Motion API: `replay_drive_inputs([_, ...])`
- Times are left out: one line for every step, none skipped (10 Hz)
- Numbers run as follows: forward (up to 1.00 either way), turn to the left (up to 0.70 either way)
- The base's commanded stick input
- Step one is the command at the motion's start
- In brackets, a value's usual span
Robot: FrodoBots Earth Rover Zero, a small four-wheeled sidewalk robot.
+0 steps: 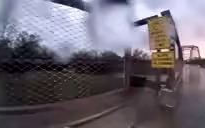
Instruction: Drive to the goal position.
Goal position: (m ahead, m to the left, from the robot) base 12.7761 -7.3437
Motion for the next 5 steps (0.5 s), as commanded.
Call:
replay_drive_inputs([0.0,-0.7])
replay_drive_inputs([0.0,-0.7])
replay_drive_inputs([0.0,-0.7])
replay_drive_inputs([0.0,-0.7])
replay_drive_inputs([0.0,-0.7])
